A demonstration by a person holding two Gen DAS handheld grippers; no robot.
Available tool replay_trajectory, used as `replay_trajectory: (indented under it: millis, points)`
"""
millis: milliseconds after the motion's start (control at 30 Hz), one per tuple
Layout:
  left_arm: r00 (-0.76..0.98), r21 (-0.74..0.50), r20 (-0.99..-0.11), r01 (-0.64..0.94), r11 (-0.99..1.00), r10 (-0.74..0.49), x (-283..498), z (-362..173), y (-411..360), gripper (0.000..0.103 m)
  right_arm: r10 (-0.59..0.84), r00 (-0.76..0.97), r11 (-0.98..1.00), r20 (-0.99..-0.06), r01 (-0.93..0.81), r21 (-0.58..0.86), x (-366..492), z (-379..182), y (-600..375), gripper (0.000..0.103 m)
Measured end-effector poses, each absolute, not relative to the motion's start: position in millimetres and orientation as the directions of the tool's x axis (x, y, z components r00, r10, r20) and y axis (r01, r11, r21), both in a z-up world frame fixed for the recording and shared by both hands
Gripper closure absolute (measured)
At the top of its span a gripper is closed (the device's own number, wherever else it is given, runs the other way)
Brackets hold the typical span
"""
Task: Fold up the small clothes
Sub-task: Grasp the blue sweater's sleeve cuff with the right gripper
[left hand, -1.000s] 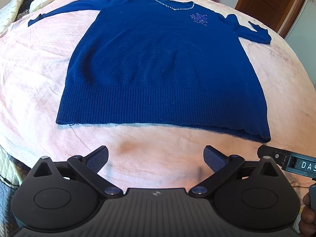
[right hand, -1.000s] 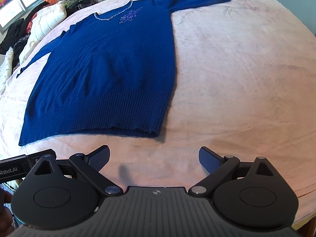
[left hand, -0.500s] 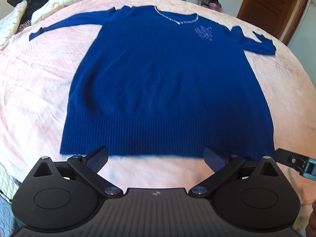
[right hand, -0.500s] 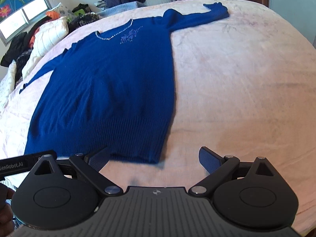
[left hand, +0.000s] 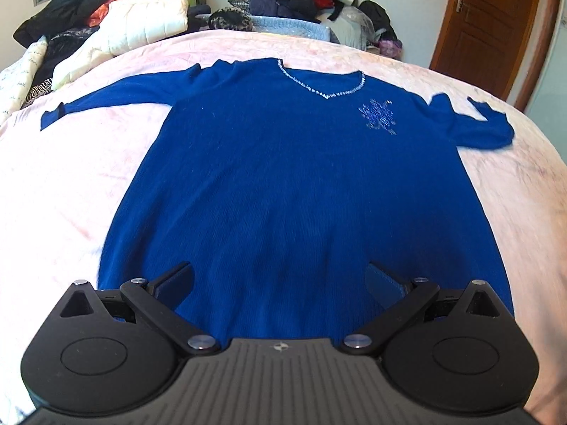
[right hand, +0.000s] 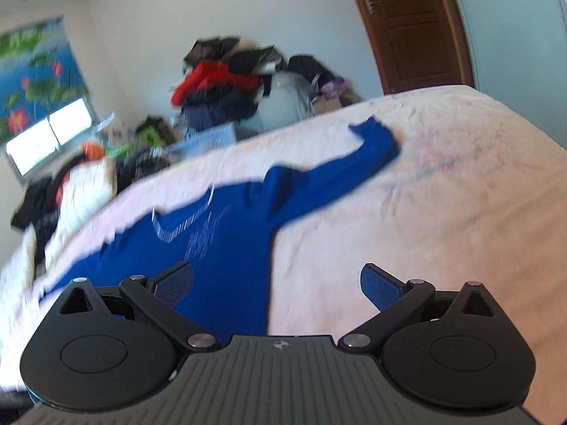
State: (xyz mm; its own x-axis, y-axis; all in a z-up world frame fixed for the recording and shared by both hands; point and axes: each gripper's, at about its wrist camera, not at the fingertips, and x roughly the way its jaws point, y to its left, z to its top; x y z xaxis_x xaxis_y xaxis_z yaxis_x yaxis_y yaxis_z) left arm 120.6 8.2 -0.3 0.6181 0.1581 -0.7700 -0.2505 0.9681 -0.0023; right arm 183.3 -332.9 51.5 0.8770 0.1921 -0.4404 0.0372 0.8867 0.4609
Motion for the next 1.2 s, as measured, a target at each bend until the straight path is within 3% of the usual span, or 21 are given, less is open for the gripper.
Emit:
replay_trajectory:
  millis: [167,300,500,567,600,700,933,1000,1033,1200]
  points:
    - [0.644,-0.054,-0.75,-0.286,0.957,0.15,150,-13,15,0.0,0.171,0.911,0.78,-0.376,0.108,0.616,277,44,-416,0.001]
    - [0.688,-0.102,-0.714,-0.292,0.951,0.134,174,-20,17,0.0,0.134,0.902,0.785,-0.411,0.157,0.599,366,32,-464,0.007]
    - [0.736,-0.269,-0.674,-0.322,0.908,0.061,210,-30,24,0.0,0.07,0.829,0.84,-0.555,0.252,0.481,485,-2,-499,0.03]
    - [0.75,-0.259,-0.656,-0.328,0.909,0.084,213,-35,21,0.0,0.102,0.807,0.855,-0.582,0.228,0.465,511,-11,-498,0.048]
    - [0.756,-0.227,-0.646,-0.319,0.92,0.103,215,-38,19,0.0,0.107,0.795,0.864,-0.597,0.222,0.451,522,-13,-495,0.05]
    - [0.768,-0.167,-0.628,-0.29,0.942,0.125,217,-42,12,0.0,0.127,0.792,0.87,-0.597,0.201,0.451,547,-18,-491,0.051]
    - [0.798,-0.188,-0.593,-0.261,0.947,0.103,215,-47,15,0.0,0.157,0.766,0.87,-0.623,0.191,0.455,589,-26,-486,0.051]
    - [0.8,-0.188,-0.591,-0.261,0.947,0.104,215,-47,15,0.0,0.15,0.77,0.876,-0.62,0.187,0.444,592,-27,-485,0.06]
    - [0.801,-0.187,-0.59,-0.261,0.947,0.104,215,-47,15,0.0,0.152,0.769,0.872,-0.621,0.191,0.45,593,-28,-485,0.095]
    - [0.814,-0.222,-0.575,-0.259,0.94,0.088,212,-48,20,0.0,0.172,0.812,0.863,-0.557,0.148,0.482,567,-16,-484,0.095]
